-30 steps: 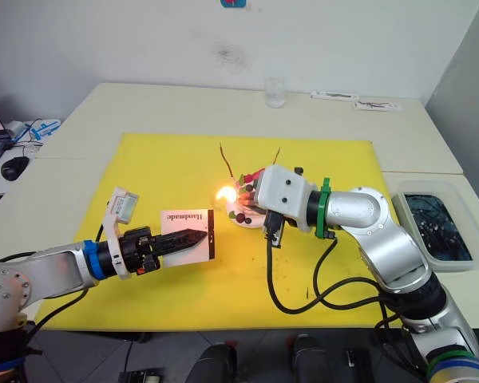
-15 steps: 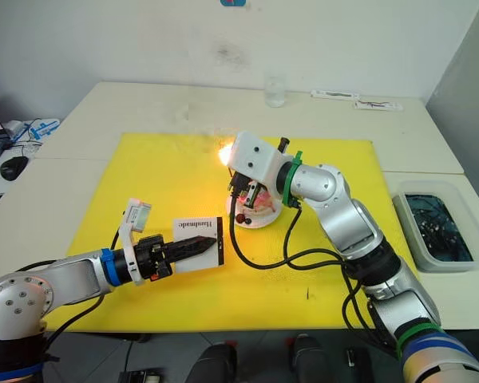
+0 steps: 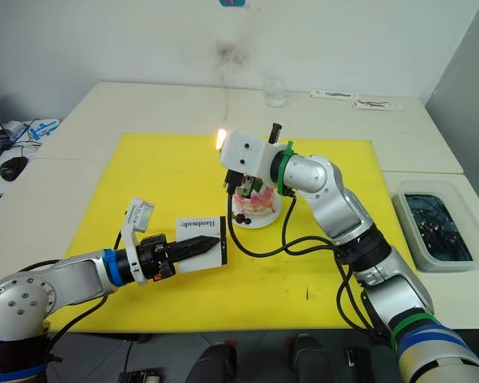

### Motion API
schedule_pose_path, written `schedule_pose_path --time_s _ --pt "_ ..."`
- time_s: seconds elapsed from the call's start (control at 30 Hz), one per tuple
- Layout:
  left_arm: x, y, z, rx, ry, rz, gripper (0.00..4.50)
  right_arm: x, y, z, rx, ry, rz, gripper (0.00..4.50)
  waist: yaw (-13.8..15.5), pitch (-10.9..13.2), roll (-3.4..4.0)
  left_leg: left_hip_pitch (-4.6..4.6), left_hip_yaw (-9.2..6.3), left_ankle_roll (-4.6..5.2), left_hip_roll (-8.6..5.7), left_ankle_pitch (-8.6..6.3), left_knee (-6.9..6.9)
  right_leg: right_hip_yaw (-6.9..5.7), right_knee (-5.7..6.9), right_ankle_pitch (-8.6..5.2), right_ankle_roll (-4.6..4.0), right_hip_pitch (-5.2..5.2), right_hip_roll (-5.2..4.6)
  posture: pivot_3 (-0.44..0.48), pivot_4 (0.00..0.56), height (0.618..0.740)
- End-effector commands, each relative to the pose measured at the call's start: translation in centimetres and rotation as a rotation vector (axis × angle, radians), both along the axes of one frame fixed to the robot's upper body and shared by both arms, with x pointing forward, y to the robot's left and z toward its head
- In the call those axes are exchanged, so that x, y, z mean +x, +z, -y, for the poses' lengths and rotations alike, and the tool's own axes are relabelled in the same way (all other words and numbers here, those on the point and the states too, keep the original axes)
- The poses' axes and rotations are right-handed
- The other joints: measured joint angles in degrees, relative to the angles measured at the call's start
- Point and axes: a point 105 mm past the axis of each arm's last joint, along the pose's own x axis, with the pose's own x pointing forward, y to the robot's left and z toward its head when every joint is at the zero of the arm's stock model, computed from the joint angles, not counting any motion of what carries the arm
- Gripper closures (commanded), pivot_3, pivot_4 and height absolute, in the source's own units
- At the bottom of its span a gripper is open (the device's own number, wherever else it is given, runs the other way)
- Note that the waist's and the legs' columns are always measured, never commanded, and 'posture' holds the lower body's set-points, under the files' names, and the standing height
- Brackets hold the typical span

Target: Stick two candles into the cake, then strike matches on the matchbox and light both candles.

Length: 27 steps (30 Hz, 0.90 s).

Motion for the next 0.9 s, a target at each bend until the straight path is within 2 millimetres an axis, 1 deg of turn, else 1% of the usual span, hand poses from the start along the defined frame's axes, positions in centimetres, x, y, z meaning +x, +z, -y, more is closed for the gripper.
schedule_pose_path --time_s 0.03,0.33,0.73,0.9 --pt "-0.13 1.04 0.66 -0.014 -0.023 0.048 4.50 -0.09 1.80 -0.26 0.013 0.013 0.078 4.48 0.00 0.00 0.00 0.00 0.00 0.00 0.00 0.00 0.00 0.00 0.00 0.00 0.00 0.00 0.00 0.000 0.150 0.740" --pt "-0.07 1.09 0.92 -0.023 -0.027 0.049 4.50 0.60 1.32 0.21 -0.003 0.003 0.084 4.48 0.00 0.00 0.00 0.00 0.00 0.00 0.00 0.00 0.00 0.00 0.00 0.03 0.03 0.00 0.00 0.000 0.150 0.740" --pt "0.03 1.26 1.01 -0.026 -0.030 0.052 4.50 0.38 1.29 -0.01 -0.002 0.012 0.073 4.48 0.00 0.00 0.00 0.00 -0.01 0.00 0.00 0.00 0.00 0.00 0.01 0.03 0.04 0.00 0.00 0.000 0.150 0.740" --pt "0.02 1.26 1.09 -0.028 -0.032 0.052 4.50 0.20 1.53 0.22 0.001 0.016 0.066 4.48 0.00 0.00 0.00 0.00 -0.01 0.00 0.00 0.00 0.00 0.00 0.01 0.04 0.04 0.00 0.00 0.000 0.150 0.740"
